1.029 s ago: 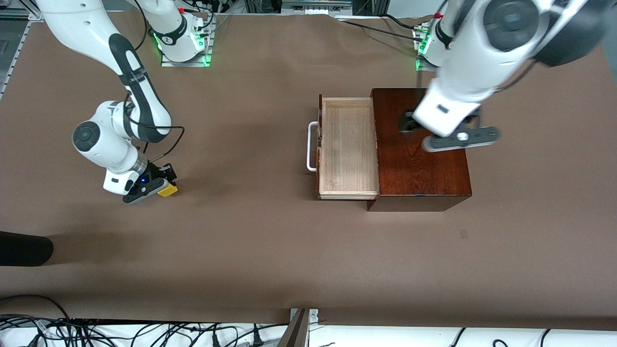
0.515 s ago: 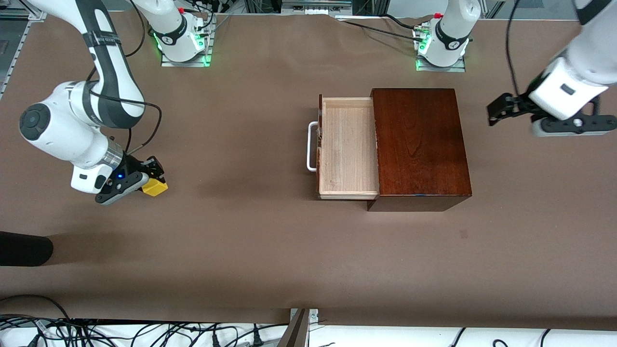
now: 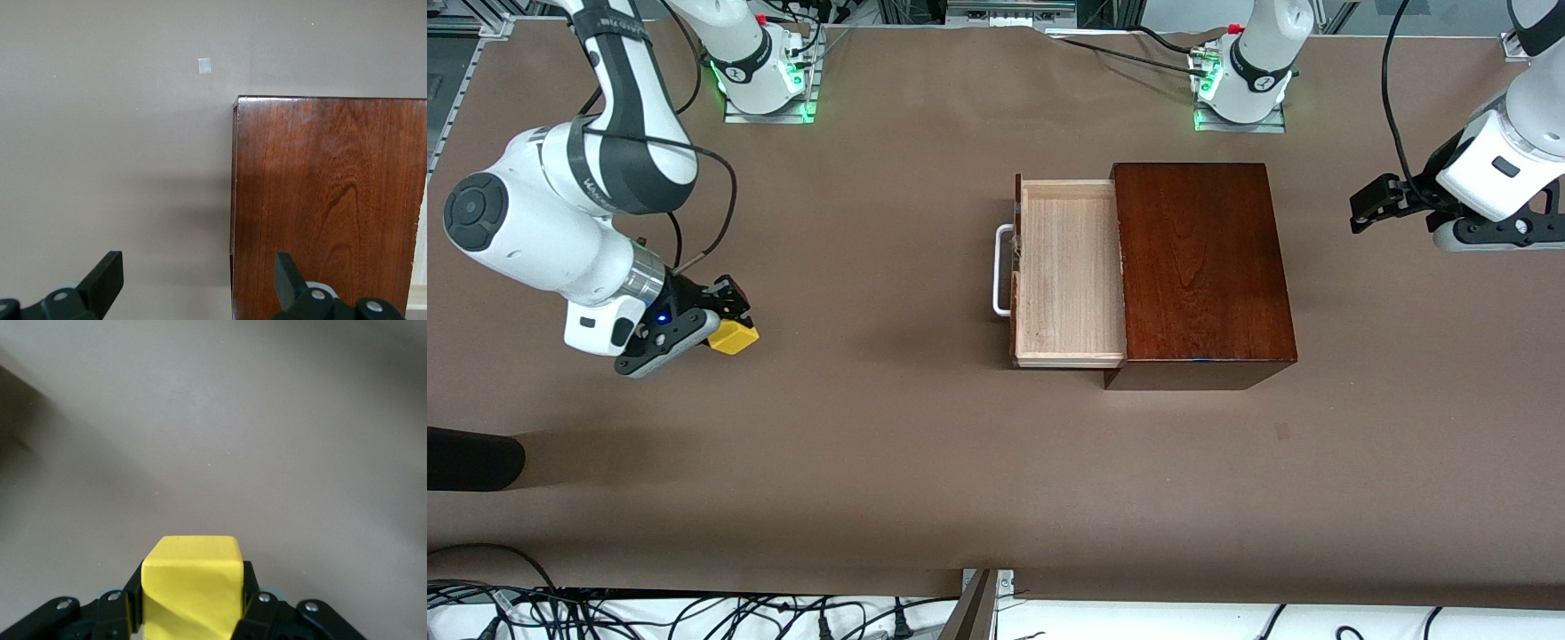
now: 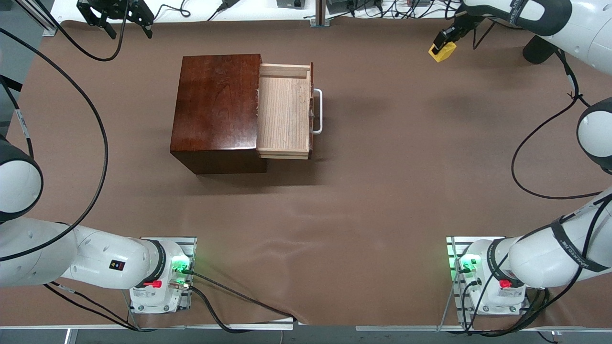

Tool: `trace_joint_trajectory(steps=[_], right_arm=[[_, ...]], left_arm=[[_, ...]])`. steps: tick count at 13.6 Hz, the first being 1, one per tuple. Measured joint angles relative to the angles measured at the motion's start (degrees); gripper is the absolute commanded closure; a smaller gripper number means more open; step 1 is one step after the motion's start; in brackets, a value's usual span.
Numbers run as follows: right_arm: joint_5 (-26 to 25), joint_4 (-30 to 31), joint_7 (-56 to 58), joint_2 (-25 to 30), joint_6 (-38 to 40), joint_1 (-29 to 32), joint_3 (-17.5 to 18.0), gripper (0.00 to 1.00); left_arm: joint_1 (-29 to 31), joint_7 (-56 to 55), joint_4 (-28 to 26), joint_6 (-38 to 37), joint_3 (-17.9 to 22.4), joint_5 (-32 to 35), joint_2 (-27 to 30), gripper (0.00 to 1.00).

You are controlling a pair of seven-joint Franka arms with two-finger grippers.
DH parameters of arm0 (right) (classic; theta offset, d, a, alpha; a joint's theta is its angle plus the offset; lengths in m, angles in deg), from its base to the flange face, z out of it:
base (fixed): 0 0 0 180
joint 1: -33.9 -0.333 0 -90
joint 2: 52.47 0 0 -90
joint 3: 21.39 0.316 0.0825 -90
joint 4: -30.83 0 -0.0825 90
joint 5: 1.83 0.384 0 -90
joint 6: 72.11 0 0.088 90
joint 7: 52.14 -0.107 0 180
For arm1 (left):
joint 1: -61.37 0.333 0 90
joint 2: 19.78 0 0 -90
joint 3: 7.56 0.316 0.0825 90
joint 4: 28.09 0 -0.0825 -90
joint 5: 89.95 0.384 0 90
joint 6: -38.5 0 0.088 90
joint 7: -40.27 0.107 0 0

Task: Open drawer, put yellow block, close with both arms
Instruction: 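Carry the yellow cube with the right gripper over the open drawer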

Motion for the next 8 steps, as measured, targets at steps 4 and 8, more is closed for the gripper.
trace_joint_trajectory(steps=[4,8], right_arm=[[-3.49,-4.81,-4.83,0.01,5.04,-3.52,0.1,0.91],[-6.76,-8.32,-10.89,-0.01,7.9,-9.43,0.3,0.91]], left_arm=[[0.84,0.0,0.16,2.47,0.03,0.0,0.01,0.0],[1.03,0.0,0.87,2.59,0.07,-0.01,0.01,0.0]])
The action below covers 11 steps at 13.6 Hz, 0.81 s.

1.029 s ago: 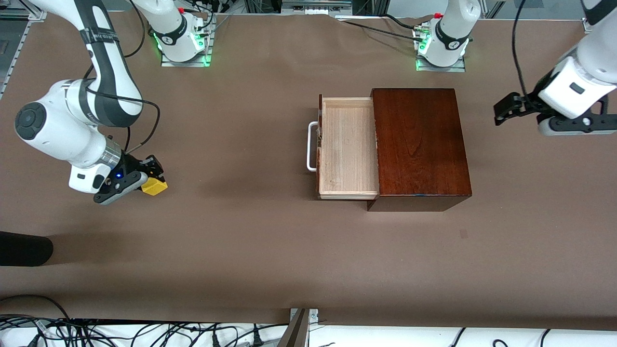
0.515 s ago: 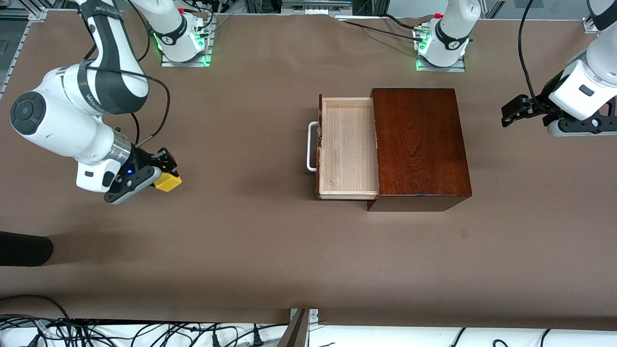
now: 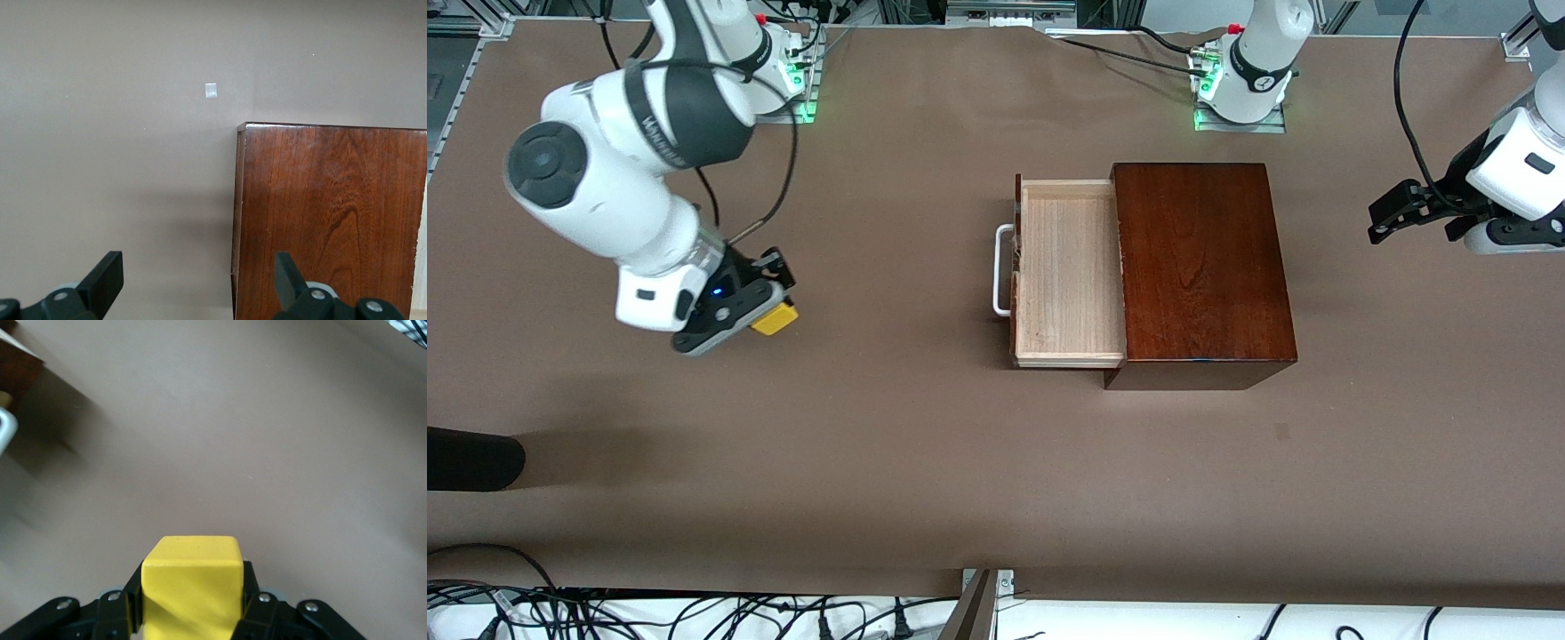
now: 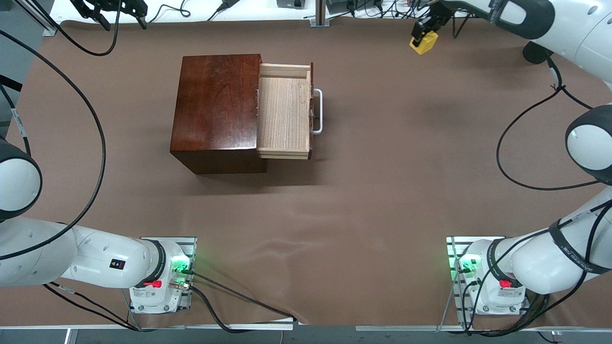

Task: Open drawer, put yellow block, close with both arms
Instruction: 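Carry the yellow cube with the right gripper over the open drawer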

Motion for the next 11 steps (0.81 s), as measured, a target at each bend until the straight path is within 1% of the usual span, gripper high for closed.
trace_joint_trajectory(steps=[2,6,11], right_arm=[[-0.59,-1.32,-0.87,-0.04,0.18,-3.11,0.07,0.91],[-0.68,-5.91,-1.14,-0.81,3.68,-8.2,0.2,0.91],[-0.67,-11.27,-1.14,-4.91,4.05,-14.64,0.46,0.91]], left_arm=[[0.0,0.0,0.04,0.05,-0.04,-0.06,0.0,0.0],[0.05,0.0,0.69,0.59,0.03,-2.08,0.0,0.0],[0.14,0.0,1.25,0.72,0.05,-2.19,-0.18,0.0]])
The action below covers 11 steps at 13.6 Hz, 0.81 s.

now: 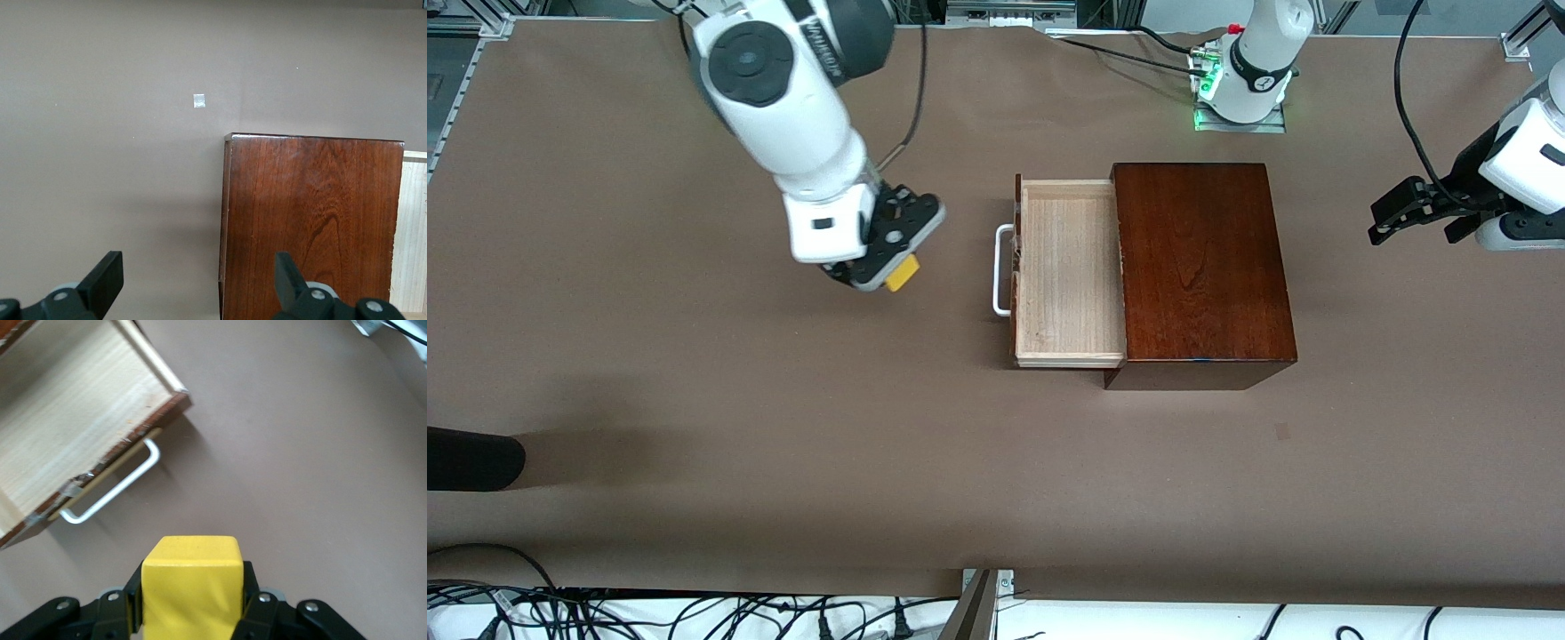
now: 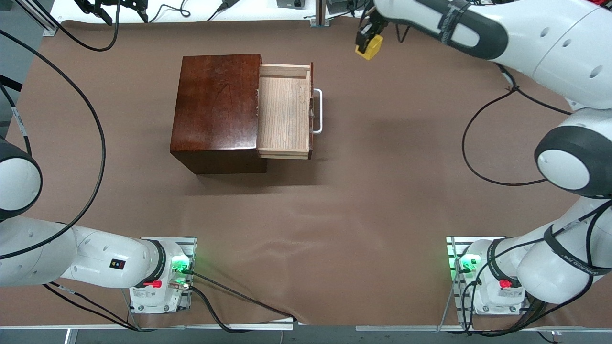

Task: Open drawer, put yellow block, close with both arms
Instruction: 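Carry the yellow cube with the right gripper over the open drawer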

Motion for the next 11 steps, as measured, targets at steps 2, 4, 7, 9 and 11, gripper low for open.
trace_joint_trajectory(steps=[2,4,7,9,11], right_arm=[[0.0,-1.45,0.0,-1.57,-0.09,-2.88,0.04,0.91],[0.0,-4.3,0.0,-3.61,-0.09,-5.3,0.09,0.91],[0.0,-9.77,0.12,-7.96,-0.06,-7.02,1.21,0.91],[-0.01,-12.86,1.38,-11.03,-0.08,-7.28,1.92,0.92],[-0.01,-15.2,4.01,-13.61,-0.11,-7.59,2.05,0.93]], left_arm=[[0.0,0.0,0.01,0.04,-0.02,0.0,-0.21,0.0],[0.03,0.0,0.01,0.06,0.0,0.0,-0.61,0.0],[0.23,0.0,0.03,0.1,0.09,0.0,-0.95,0.0],[0.39,0.0,0.07,0.1,0.19,0.0,-0.95,0.0],[0.87,0.0,0.14,0.1,0.26,0.0,-0.95,0.0]])
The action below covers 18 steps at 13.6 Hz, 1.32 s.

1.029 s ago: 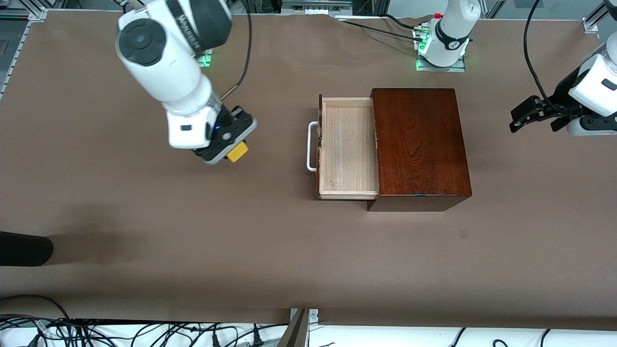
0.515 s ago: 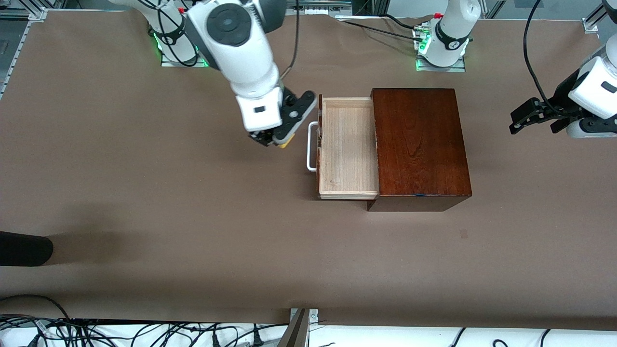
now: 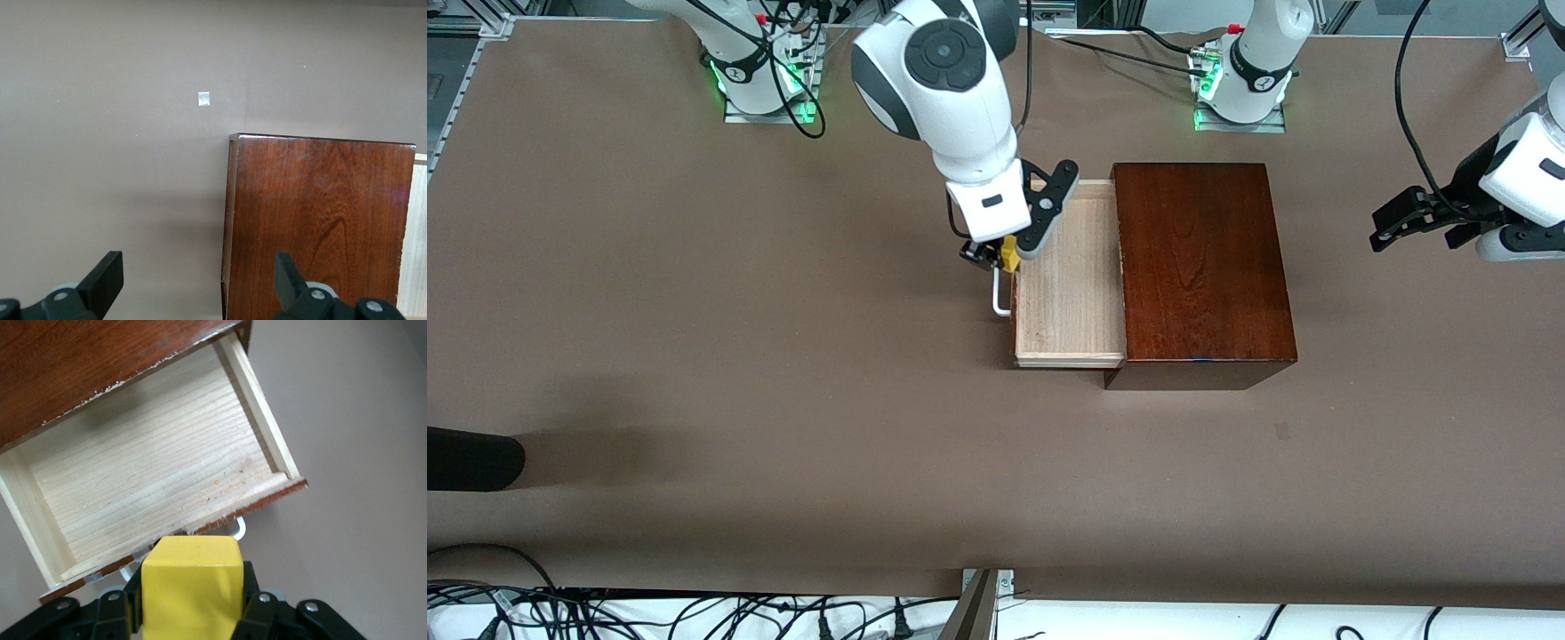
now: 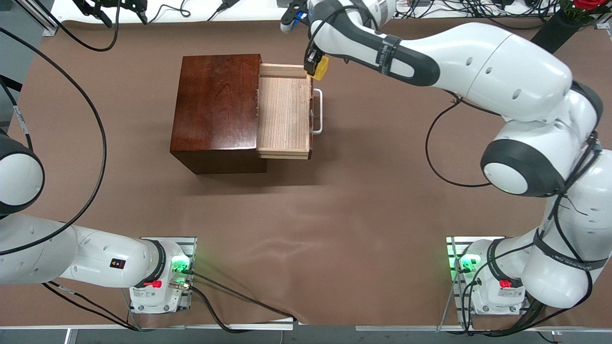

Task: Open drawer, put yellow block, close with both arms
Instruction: 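Carry the yellow cube with the right gripper over the open drawer, then lower the cube into the drawer and open the right gripper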

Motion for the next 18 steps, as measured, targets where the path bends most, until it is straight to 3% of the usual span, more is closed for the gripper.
trace_joint_trajectory(steps=[6,12,18], right_arm=[[-0.7,-3.47,1.54,-5.65,-4.89,-3.82,0.1,0.93],[-4.57,-3.64,2.03,-10.43,-9.98,-5.62,0.11,0.93],[-4.89,-3.6,2.38,-13.48,-13.66,-6.66,0.11,0.93]], left_arm=[[1.14,0.0,0.68,0.02,0.05,0.0,0.0,0.0],[1.14,0.0,0.68,0.02,0.03,0.0,-0.02,0.0],[1.25,0.0,0.69,0.02,0.03,0.0,-0.03,0.0]])
